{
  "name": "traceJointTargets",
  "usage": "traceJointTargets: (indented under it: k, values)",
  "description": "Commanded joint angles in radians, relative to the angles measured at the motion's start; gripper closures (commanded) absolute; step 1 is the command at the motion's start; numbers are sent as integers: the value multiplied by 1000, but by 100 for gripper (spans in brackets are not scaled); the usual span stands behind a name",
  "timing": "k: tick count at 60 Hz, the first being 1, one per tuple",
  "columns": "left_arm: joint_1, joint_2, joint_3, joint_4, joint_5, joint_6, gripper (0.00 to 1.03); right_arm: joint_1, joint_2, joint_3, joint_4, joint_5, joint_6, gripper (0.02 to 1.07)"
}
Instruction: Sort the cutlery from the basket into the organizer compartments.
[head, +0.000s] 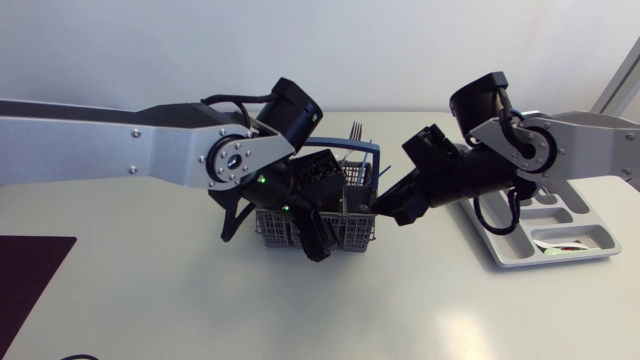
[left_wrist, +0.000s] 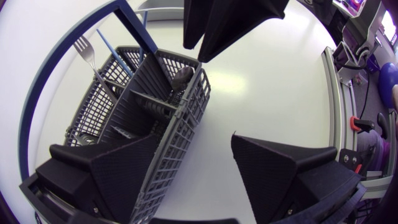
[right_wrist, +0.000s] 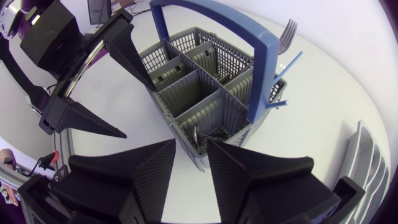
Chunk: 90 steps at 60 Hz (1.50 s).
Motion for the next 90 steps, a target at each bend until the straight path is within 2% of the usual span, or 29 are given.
traceJointTargets:
  k: [1,21,38,66,73,77,82,90]
  values:
    - [11,-20,-29,13,6,-19,21,16,28,23,18,15,37,70]
    - [13,-26,-34,21,7,-19,21,40,71,43,47,37,62,70]
    - [13,-35,-43,21,24,-19,21,55,102,49,71,81,63,77]
    - [14,-47,-52,21,37,-14,21,85,162,66,76,129,80,80]
    - [13,-47,-60,24,40,-14,21,94,177,66,76,139,80,89]
    - [13,-47,-62,26,40,-13,21,100,182,63,76,141,80,89]
    - [13,-49,-62,26,41,-13,21,106,180,66,74,144,80,97]
    - [10,-49,-62,26,41,-13,21,117,160,71,68,158,82,100]
